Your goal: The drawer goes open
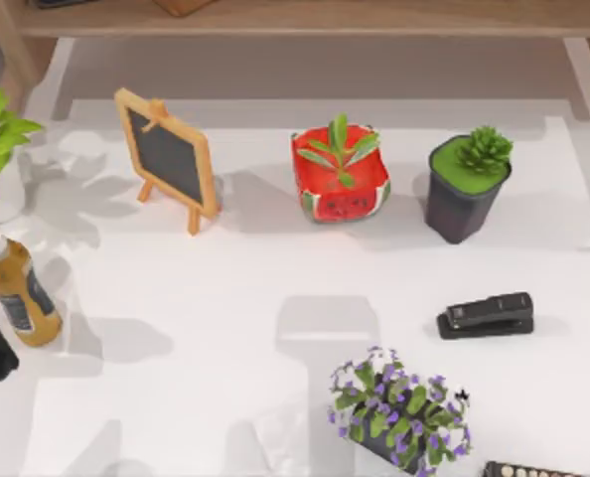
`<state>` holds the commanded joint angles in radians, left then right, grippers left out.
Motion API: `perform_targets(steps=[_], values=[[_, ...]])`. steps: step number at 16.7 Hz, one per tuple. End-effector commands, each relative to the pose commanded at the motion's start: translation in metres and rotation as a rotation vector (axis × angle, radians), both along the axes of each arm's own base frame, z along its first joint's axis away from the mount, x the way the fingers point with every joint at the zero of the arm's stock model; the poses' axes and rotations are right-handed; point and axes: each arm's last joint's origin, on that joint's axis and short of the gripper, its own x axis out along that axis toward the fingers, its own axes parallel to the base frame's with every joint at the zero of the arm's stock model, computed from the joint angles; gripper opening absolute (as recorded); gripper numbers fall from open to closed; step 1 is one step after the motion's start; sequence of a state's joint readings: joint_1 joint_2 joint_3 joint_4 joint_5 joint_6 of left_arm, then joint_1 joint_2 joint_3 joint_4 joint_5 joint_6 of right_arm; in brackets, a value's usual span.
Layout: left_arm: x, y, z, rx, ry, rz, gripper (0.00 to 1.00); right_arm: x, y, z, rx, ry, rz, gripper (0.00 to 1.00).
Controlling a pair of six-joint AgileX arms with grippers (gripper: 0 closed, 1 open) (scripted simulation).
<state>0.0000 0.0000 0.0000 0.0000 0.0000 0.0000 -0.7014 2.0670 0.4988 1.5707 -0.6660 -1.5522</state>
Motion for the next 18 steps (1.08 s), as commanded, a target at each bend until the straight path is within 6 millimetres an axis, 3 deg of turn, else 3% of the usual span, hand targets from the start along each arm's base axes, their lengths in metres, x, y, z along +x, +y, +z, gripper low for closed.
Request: perform_targets(steps=[5, 18], values=[[0.0, 0.0, 0.0, 0.0, 0.0, 0.0, 1.0, -0.0041, 0.0004, 0.0002, 0.0, 0.0, 0.0, 0.0], [0.0, 0.0, 0.0, 0.0, 0.0, 0.0, 1.0, -0.0041, 0.0004, 0.0002, 0.0, 0.0, 0.0, 0.98]])
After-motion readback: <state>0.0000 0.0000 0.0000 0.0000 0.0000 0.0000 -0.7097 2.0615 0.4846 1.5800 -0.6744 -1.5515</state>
